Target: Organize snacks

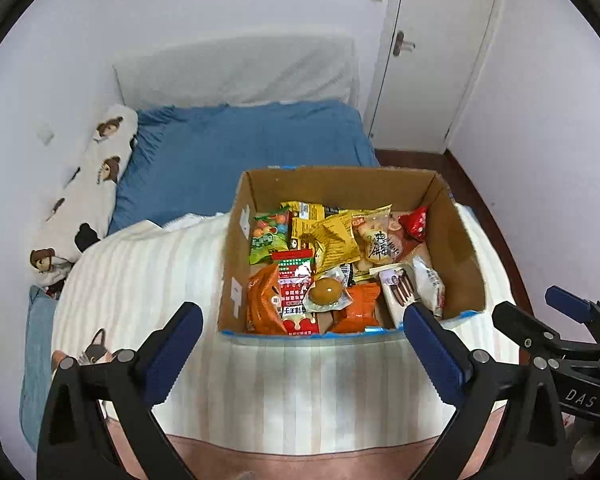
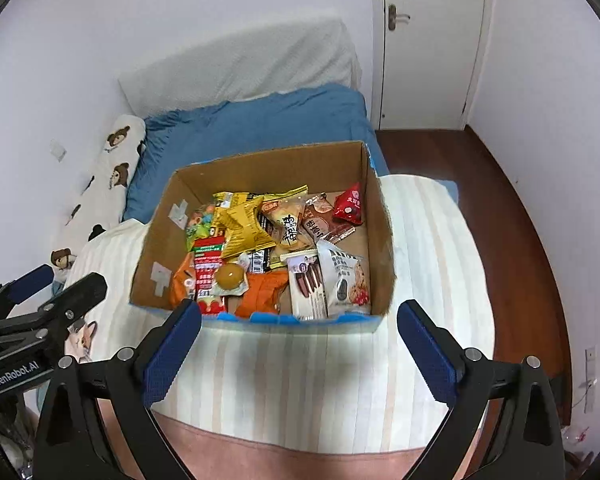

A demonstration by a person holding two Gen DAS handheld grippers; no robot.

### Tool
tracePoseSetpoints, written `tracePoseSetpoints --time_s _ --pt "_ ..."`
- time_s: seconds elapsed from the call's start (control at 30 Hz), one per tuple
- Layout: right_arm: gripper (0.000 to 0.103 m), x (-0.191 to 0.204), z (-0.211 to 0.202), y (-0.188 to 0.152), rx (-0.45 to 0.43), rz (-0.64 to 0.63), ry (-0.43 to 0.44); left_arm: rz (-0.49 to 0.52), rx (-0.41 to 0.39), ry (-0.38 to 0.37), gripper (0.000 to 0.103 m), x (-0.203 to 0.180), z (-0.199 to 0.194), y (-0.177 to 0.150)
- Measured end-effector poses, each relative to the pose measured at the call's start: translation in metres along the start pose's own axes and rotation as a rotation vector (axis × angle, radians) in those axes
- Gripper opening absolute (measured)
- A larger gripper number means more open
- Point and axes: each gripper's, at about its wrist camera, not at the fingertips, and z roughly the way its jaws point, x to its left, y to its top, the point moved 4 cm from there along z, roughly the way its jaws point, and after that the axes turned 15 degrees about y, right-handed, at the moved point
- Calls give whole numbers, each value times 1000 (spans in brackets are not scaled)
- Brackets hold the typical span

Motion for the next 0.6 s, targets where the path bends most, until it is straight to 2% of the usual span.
tracePoseSetpoints --time_s 0.23,0.6 --pt "101 20 -58 -34 -87 -14 17 -5 -81 18 103 13 -55 -28" --pt "101 53 -131 -84 -183 -77 8 -26 -149 75 103 32 -113 -80"
